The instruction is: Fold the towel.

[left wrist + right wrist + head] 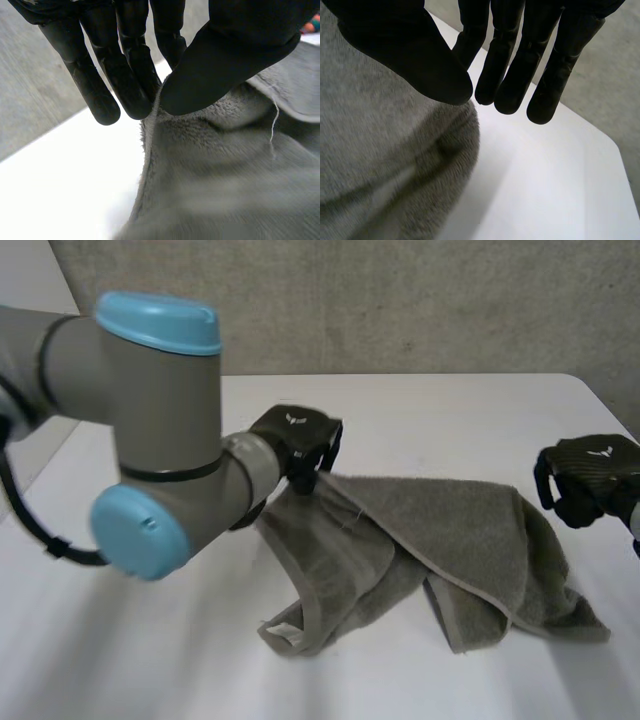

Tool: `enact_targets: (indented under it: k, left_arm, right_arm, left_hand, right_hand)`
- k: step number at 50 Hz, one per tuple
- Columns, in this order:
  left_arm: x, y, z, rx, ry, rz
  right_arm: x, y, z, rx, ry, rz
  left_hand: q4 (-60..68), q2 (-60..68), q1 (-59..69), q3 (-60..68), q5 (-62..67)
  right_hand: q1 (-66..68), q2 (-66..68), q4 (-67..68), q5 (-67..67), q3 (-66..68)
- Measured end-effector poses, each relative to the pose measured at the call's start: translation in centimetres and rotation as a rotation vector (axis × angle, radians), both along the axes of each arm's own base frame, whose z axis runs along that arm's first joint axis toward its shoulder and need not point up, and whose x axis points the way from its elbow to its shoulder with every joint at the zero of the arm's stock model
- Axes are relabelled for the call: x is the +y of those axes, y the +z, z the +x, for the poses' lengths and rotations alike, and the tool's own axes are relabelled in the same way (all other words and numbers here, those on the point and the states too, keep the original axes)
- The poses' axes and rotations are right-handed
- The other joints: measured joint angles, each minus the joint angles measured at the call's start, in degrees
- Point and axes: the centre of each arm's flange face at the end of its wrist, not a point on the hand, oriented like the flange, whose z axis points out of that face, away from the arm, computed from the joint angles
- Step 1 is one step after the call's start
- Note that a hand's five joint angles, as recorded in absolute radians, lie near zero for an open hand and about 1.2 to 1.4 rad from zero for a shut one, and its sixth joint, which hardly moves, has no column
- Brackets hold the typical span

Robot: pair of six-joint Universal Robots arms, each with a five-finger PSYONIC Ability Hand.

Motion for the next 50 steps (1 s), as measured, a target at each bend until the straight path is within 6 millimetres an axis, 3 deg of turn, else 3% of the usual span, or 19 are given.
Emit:
enact_targets:
  k: [3,8,9,10,13,17,23,30,41,50]
  left_arm:
    - [1.6,-0.2,1.3,-0.05,-0.016,0.013]
    - [2.3,-0.7,2.1,-0.077,-0.018,0.003]
    - [2.2,-0.8,2.2,-0.077,-0.016,0.0]
    - [2.0,-0.8,2.3,-0.075,-0.01,-0.007]
    - [1.1,-0.8,2.4,-0.061,0.008,-0.027]
    - [-0.5,-0.7,2.4,-0.034,0.034,-0.061]
    - [-2.7,-0.8,1.6,-0.002,0.055,-0.099]
    - [-3.5,-1.9,1.0,-0.006,0.055,-0.089]
    - [-3.7,-3.9,0.8,-0.031,0.053,-0.053]
    - [-4.1,-4.1,1.1,-0.034,0.063,-0.047]
  right_arm:
    - [0.4,0.3,1.2,0.002,0.042,0.025]
    - [1.0,0.2,2.9,-0.012,0.086,0.063]
    - [1.1,0.2,3.1,-0.02,0.091,0.07]
    - [1.4,0.1,3.6,-0.039,0.096,0.08]
    - [2.2,-0.2,4.4,-0.09,0.096,0.102]
    - [3.7,-0.5,5.0,-0.158,0.093,0.12]
    - [6.8,-1.6,5.3,-0.207,0.108,0.093]
    - [8.6,-3.8,5.0,-0.185,0.077,0.045]
    - [8.3,-7.9,5.3,-0.151,0.045,0.02]
    - [7.4,-9.9,5.7,-0.114,0.051,0.002]
  left_hand:
    - [0.01,0.02,0.0,0.02,0.0]
    - [0.01,0.03,0.0,0.02,0.0]
    - [0.01,0.03,0.0,0.02,0.0]
    - [0.01,0.03,0.0,0.02,0.01]
    - [0.01,0.03,0.0,0.02,0.01]
    - [0.02,0.03,0.0,0.02,0.01]
    - [0.02,0.03,0.0,0.02,0.01]
    - [0.01,0.03,0.0,0.02,0.01]
    - [0.02,0.03,0.0,0.02,0.13]
    - [0.02,0.03,0.0,0.02,0.13]
  right_hand:
    - [0.0,0.0,0.0,0.01,0.0]
    - [-6.92,-5.98,-4.94,-4.15,-6.03]
    - [-27.1,-25.11,-25.06,-22.25,-24.94]
    - [-39.03,-33.51,-33.77,-32.67,-33.7]
    - [-53.45,-45.62,-45.71,-45.35,-45.66]
    - [-59.46,-51.26,-51.48,-50.92,-51.42]
    - [-61.9,-53.2,-53.4,-53.16,-53.48]
    - [-62.0,-53.48,-53.59,-53.24,-53.72]
    - [-59.61,-52.21,-52.27,-51.8,-52.15]
    - [-50.78,-44.32,-44.62,-44.49,-44.25]
